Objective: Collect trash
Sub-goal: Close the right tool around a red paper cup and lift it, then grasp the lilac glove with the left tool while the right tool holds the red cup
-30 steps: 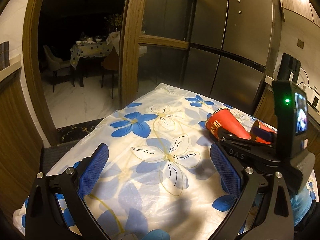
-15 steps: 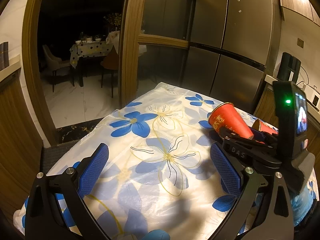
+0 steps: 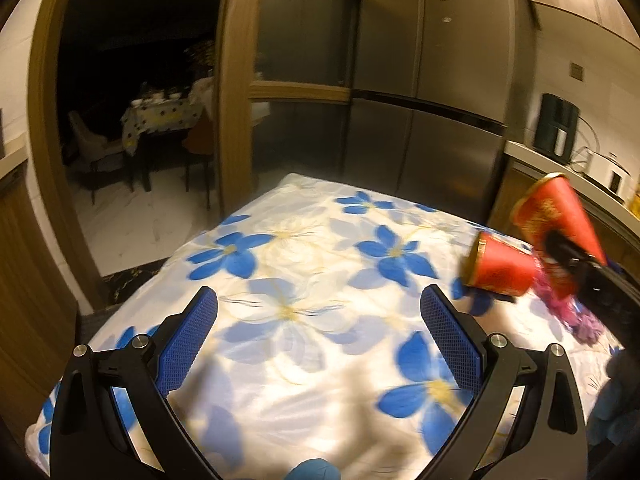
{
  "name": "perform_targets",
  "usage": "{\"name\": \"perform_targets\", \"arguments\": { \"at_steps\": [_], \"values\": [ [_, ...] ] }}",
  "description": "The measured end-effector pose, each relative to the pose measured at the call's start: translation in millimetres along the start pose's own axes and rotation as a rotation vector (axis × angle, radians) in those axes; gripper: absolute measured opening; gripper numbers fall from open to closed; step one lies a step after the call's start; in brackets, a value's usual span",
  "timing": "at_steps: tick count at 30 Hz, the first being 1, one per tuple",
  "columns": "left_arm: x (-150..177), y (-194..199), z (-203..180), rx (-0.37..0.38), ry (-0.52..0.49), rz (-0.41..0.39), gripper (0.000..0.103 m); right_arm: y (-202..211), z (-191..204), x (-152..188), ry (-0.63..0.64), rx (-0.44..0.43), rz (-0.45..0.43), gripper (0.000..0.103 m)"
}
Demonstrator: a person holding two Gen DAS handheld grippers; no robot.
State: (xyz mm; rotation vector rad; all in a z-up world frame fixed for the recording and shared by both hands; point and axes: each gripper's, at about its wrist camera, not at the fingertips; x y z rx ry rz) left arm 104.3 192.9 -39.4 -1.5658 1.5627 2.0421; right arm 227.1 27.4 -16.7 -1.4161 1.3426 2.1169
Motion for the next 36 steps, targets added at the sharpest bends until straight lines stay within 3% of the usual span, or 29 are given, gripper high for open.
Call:
{"name": "perform_targets", "arguments": {
  "at_steps": [6,19,24,36],
  "values": [
    [6.9,6.4,-39.4,0.063,-0.060,-0.007,0.097,33.7,-56.5,21.9,-0.117,0.126,-0.028,0.062],
    [24.2,19.2,-129.6,0.199,-0.211,-0.047,0.097,73.7,-112.1,51.5,-0.218,0.237,-0.079,0.062],
    [29.8,14.0,-166.5,0.279,-0.260,-0.035,0.097,91.6,-136.8,57.2,-0.268,0.293,-0.112,0.062],
    [40.1,-7.4,-245.4,0.379,-0.348,0.018,0.093,109.2,-176.1,69.4,-0.333,0.348,-0.136,0.062]
  ]
}}
Point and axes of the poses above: each gripper's, at about its wrist camera, not at the fingertips, and y roughly against the way its jaws point, z to its left, x to its underside, and after that the axes turned 10 degrees about z, right-handed
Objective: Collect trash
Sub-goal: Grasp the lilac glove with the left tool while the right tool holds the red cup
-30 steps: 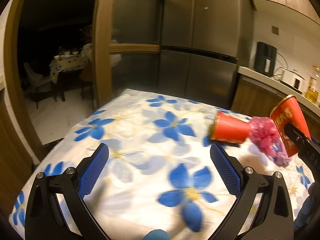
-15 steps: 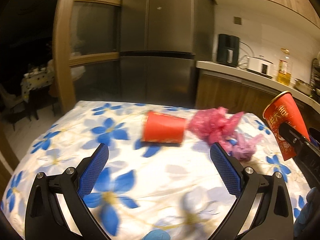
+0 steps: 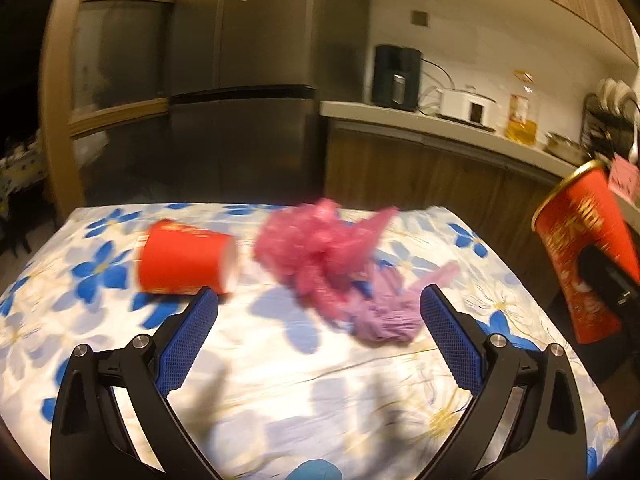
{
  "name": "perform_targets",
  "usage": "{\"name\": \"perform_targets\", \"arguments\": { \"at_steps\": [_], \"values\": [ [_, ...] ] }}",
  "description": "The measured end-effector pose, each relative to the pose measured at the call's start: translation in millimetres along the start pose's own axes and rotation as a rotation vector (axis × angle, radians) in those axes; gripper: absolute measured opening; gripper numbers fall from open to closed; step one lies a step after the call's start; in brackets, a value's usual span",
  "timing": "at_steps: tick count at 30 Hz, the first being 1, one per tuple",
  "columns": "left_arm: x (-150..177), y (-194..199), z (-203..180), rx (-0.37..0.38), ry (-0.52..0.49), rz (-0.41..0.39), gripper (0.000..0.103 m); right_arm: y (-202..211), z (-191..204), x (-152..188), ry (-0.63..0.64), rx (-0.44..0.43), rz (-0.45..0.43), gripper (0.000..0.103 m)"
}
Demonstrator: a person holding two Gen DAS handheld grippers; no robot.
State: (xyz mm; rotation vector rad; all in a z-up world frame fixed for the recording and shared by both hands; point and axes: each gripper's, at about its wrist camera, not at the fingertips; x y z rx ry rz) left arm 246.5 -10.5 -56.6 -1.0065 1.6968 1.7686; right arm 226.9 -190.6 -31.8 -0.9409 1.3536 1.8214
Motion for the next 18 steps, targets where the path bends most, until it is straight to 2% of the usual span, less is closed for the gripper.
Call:
{"name": "perform_targets", "arguments": {
  "at_steps": [3,9,14,18],
  "values": [
    [-1.5,-18.2,-13.6,0.005,-0.033,0.047,0.089,3.2,-11.1,-1.2,-0.016,0.018,-0.012,0.062],
    [-6.0,-45.7,-30.2,0.025,-0.067,0.132,0.072,4.4,-24.9,-1.2,-0.034,0.033,-0.013,0.062],
    [-1.7,-59.6,-41.9,0.029,-0.119,0.197,0.039,4.9,-33.7,-1.2,-0.043,0.041,-0.012,0.062],
    [0.6,-60.0,-45.5,0.021,-0.138,0.198,0.023,5.4,-36.3,-0.3,-0.047,0.040,-0.005,0.062]
  ]
}}
Point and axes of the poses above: each gripper's, at about its wrist camera, not at the fingertips, and y roughly against the way its jaws point, z to its left, x to its underside, and after that the axes turned 10 degrees about z, right-handed
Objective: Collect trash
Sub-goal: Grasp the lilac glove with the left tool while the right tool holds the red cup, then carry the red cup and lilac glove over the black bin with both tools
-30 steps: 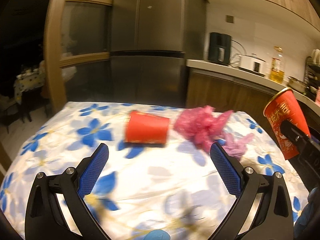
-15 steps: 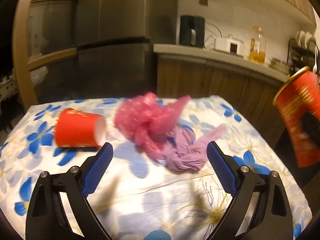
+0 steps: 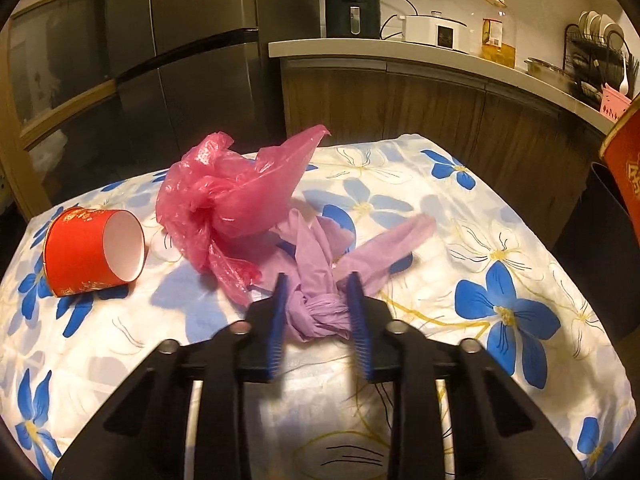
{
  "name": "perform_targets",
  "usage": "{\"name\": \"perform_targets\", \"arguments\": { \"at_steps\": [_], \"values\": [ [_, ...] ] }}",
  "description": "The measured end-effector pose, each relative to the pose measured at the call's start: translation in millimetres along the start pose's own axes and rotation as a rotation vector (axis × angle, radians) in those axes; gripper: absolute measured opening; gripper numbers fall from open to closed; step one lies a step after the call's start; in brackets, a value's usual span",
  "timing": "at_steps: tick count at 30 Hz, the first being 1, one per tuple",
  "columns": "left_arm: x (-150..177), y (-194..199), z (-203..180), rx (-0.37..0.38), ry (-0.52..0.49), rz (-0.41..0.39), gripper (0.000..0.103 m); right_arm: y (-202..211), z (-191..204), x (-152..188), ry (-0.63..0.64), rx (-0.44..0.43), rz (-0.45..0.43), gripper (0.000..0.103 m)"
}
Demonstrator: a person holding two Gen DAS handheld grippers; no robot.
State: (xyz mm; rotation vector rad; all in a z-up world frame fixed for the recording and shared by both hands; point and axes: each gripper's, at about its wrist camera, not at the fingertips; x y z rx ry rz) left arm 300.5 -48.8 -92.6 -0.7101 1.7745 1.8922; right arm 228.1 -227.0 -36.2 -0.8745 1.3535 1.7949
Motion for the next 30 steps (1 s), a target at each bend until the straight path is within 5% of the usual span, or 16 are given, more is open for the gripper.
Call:
{"name": "perform_targets", "arguments": {
  "at_steps": [8,30],
  "values": [
    [9.2,19.6,4.8,0.010,0.038,-0.025,0.011,10.7,-1.0,-1.2,0.003,0.004,-0.010,0.062],
    [21.5,122.8,-36.9,0.102,0.022,-0.197,0.010,67.2,-40.3,-2.1,-0.019,0.042,-0.077,0.062]
  ]
}}
Point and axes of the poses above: each gripper's, at about its wrist camera, not at the fingertips, and y roughly against the way its jaws point, z to its left, x to its underside, and after that the axes turned 10 degrees about z, right-handed
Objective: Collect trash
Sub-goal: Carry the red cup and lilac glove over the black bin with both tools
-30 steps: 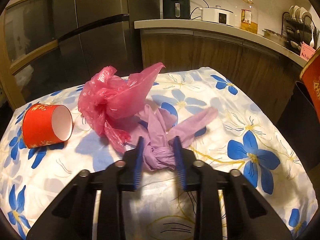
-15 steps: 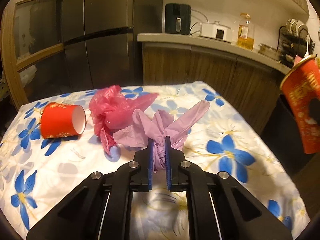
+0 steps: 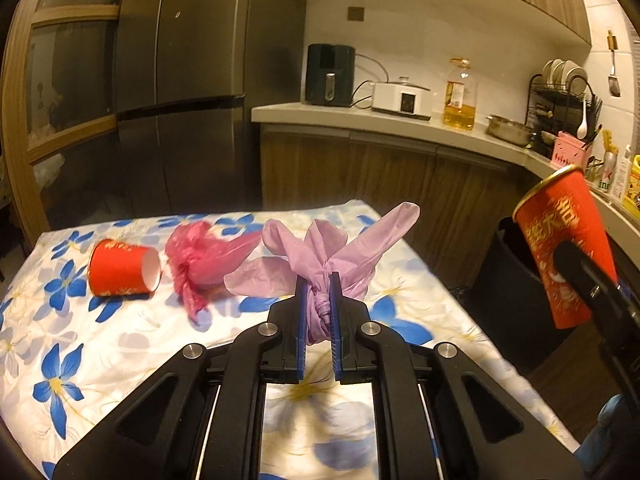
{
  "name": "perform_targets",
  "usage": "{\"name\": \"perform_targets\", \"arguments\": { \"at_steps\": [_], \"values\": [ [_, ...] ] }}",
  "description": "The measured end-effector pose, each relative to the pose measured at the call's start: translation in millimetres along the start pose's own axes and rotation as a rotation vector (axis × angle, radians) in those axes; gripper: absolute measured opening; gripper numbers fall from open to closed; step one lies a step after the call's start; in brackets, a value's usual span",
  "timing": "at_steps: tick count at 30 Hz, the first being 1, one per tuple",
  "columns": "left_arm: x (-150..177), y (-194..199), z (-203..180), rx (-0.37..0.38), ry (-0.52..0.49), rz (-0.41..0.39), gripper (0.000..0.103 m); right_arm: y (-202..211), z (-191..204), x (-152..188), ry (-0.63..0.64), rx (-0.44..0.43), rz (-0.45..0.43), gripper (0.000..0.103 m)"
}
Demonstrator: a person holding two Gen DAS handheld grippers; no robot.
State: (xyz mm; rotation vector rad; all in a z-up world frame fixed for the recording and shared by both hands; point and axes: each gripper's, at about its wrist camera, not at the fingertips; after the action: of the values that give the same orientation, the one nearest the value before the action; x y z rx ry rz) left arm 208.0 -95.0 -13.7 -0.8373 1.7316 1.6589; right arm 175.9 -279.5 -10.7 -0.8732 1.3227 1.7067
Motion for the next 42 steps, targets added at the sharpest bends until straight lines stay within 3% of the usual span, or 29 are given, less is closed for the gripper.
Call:
{"name": "perform_targets", "arguments": {
  "at_steps": [14,28,42],
  "values": [
    [-20.8,-1.9,-79.3,0.107,-0.096,-0.035,0.010,20.4,-73.0,-20.3,-0.052,0.131,-0.059,0.062],
    [-51.3,-31.8,-175.7,0.311,-0.201,-0.030,0.010,14.7,-152.3,-47.1,-0.107,0.263,-0.093,0.062],
    [-53.8,-69.3,-210.9,0.378,-0.237,0.019,0.011,-10.3,-182.3,-59.1,-0.113,0.281,-0.074,0.063]
  ]
}}
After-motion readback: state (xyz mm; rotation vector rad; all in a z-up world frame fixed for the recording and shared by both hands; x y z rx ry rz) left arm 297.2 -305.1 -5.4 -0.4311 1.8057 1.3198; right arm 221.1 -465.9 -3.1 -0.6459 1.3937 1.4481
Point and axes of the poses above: each gripper's, at about its wrist camera, not at the fingertips, and y roughly against the way its jaws point, z to its left, x to its underside, and after that the axes turned 10 degrees about z, right-handed
